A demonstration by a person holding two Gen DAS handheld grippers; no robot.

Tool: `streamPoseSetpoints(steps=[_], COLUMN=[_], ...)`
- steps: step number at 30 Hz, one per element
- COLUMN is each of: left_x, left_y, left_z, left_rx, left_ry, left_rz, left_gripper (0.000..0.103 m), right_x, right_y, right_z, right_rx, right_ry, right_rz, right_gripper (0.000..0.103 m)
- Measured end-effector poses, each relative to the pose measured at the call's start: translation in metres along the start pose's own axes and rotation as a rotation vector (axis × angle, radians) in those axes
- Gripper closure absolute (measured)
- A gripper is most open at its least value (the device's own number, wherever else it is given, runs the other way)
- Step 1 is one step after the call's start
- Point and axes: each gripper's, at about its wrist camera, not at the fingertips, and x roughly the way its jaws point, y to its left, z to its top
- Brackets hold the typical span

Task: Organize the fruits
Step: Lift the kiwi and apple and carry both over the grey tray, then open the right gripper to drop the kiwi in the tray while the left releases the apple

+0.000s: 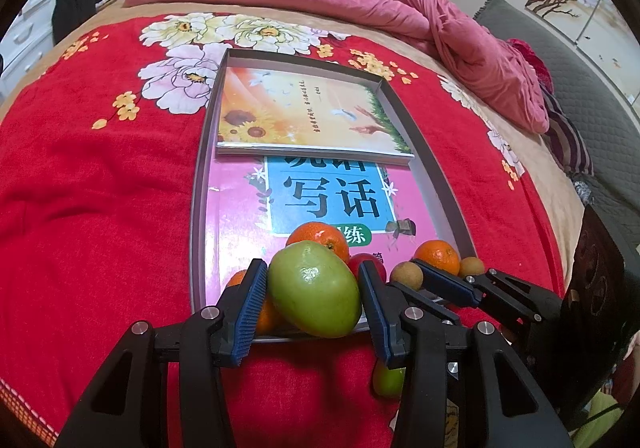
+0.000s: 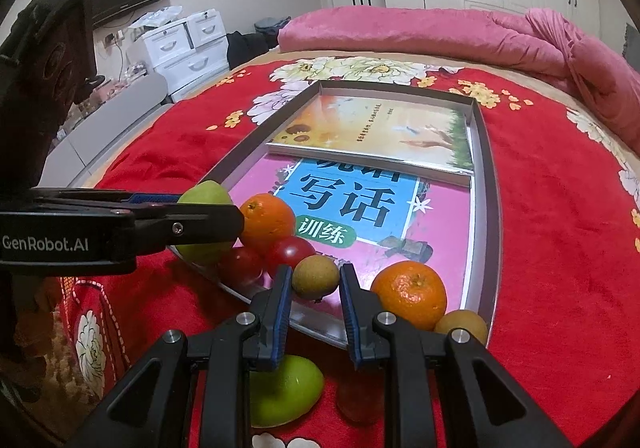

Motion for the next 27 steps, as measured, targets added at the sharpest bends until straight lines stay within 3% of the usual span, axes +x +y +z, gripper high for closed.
streamPoseSetpoints(steps=[12, 19, 27], left_x=[0.000, 0.000, -0.002], left_y=[0.000, 0.001, 0.001], left_z=[0.000, 0.000, -0.001], left_rx=[-0.001, -0.005, -0.009], left_ry=[0.001, 0.000, 0.001], left_rz=[-0.001, -0.003, -0.008], left_gripper=[0.054, 0.054, 0.054], right_x=[-0.003, -0.010, -0.030], right_y=[0.000, 0.005, 0.020], right_z=[-0.001, -0.002, -0.004], right_rx=[0.008, -0.017, -0.099], right_ry=[-0.004, -0.024, -0.101], right_rz=[-0.002, -0.018, -0.067], right_gripper=[0.076, 0.059, 0.047])
